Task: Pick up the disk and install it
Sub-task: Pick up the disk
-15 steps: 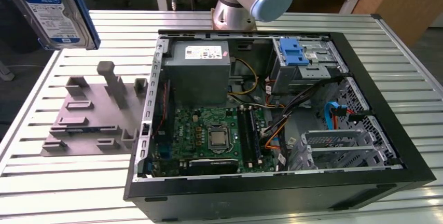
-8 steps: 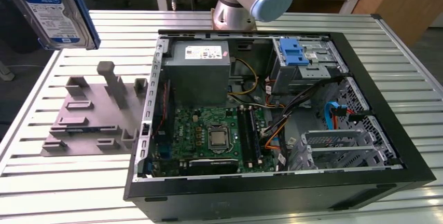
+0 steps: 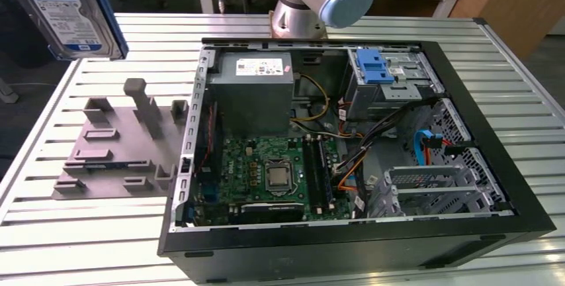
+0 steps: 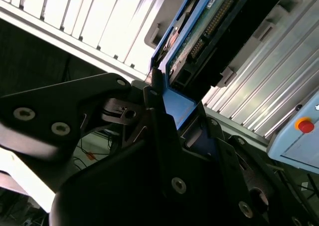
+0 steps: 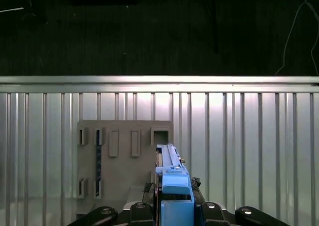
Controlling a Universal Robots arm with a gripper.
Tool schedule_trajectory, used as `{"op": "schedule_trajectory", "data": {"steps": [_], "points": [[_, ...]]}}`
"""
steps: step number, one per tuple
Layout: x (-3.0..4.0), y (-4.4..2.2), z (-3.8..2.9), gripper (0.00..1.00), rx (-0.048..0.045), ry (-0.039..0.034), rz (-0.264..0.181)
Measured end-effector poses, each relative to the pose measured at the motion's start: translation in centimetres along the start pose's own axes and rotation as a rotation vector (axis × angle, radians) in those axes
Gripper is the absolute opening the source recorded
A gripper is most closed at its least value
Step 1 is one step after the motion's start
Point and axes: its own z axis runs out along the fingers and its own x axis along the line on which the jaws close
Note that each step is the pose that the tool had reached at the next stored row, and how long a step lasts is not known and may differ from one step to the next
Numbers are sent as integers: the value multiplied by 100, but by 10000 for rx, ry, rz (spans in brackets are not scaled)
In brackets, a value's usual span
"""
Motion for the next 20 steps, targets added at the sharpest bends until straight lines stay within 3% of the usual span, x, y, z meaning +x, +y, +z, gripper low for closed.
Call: {"op": "schedule_trajectory", "data": {"steps": [3,8,16,20], "points": [[0,0,-43,37,8,1,1],[26,-1,-51,37,11,1,0],[148,-3,-56,37,32,1,0],[153,-2,-121,37,75,0,0]]}}
